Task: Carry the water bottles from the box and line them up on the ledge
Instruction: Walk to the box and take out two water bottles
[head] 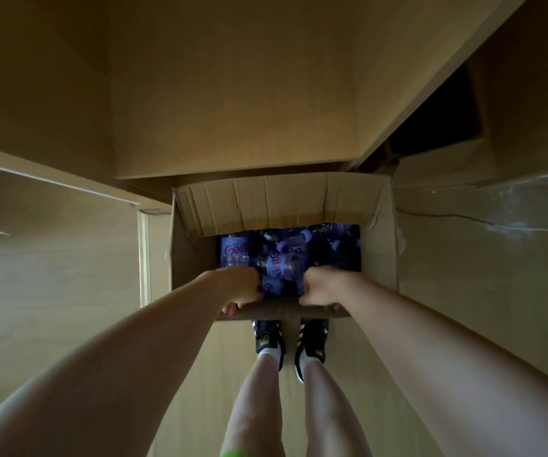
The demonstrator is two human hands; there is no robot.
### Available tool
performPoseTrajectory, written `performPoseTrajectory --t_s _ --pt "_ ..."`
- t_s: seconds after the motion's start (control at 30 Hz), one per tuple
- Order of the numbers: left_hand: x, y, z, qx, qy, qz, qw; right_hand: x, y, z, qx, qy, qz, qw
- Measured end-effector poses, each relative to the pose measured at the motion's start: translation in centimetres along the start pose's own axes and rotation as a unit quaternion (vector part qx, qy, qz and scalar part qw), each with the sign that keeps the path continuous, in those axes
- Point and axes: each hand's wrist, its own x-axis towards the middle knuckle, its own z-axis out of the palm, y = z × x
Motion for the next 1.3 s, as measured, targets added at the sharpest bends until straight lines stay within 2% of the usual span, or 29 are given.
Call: performPoseTrajectory --t_s 0.1,0.17,0.23,0.4,0.53,0.67,0.8,0.93,1.0,1.07,1.13,1.17,1.2,1.23,1.27,1.3 --pt "-0.2 0.3 3.5 0.135 0.023 0.035 0.99 -0.3 -0.4 3.4 -0.092 0.027 -0.013 0.995" --pt "0.7 0.7 5.8 0.184 0.067 0.042 0.98 0.3 -0.5 5.7 -0.114 0.065 -0.022 0.991" --pt "1.8 0.9 7.5 0.223 0.092 0.043 0.969 1.3 -0.3 7.3 -0.13 0.07 -0.021 0.989" --pt "5.1 0.6 10.3 0.232 0.131 0.022 0.963 4.6 1.3 10.0 -0.16 0.072 -0.003 0.984" --pt "7.0 0.5 11.6 0.207 0.173 0.014 0.963 7.0 2.5 12.3 -0.138 0.149 -0.028 0.979" --pt "8.3 0.9 11.1 0.255 0.235 0.047 0.937 8.8 2.2 13.0 -0.187 0.235 -0.038 0.953" --pt "9.3 0.7 11.0 0.308 0.23 0.099 0.918 10.4 2.4 12.1 -0.313 0.22 -0.129 0.915" --pt "9.5 0.7 10.5 0.312 0.215 0.109 0.919 10.1 2.2 11.8 -0.305 0.206 -0.13 0.921" --pt "9.7 0.9 9.6 0.32 0.159 0.094 0.929 10.0 2.3 11.5 -0.264 0.158 -0.104 0.946" --pt "9.8 0.6 8.1 0.269 0.062 0.058 0.959 9.9 2.9 9.9 -0.166 0.039 -0.07 0.983" --pt "9.6 0.2 6.0 0.132 -0.026 0.05 0.99 9.6 3.2 7.6 0.032 -0.036 -0.019 0.999" --pt "9.5 0.0 4.8 0.027 -0.053 0.052 0.997 9.7 3.3 6.3 0.151 -0.036 0.003 0.988" --pt "9.7 -0.2 3.7 -0.096 -0.053 0.04 0.993 10.0 3.4 5.0 0.276 -0.008 0.026 0.961" --pt "9.8 -0.3 2.4 -0.233 -0.025 0.01 0.972 10.5 3.5 3.7 0.398 0.033 0.052 0.915" --pt "10.1 -0.3 1.1 -0.369 0.018 -0.027 0.929 11.0 3.5 2.4 0.508 0.076 0.073 0.855" --pt "10.6 -0.4 -0.2 -0.495 0.066 -0.054 0.865 11.5 3.7 1.2 0.604 0.108 0.084 0.785"
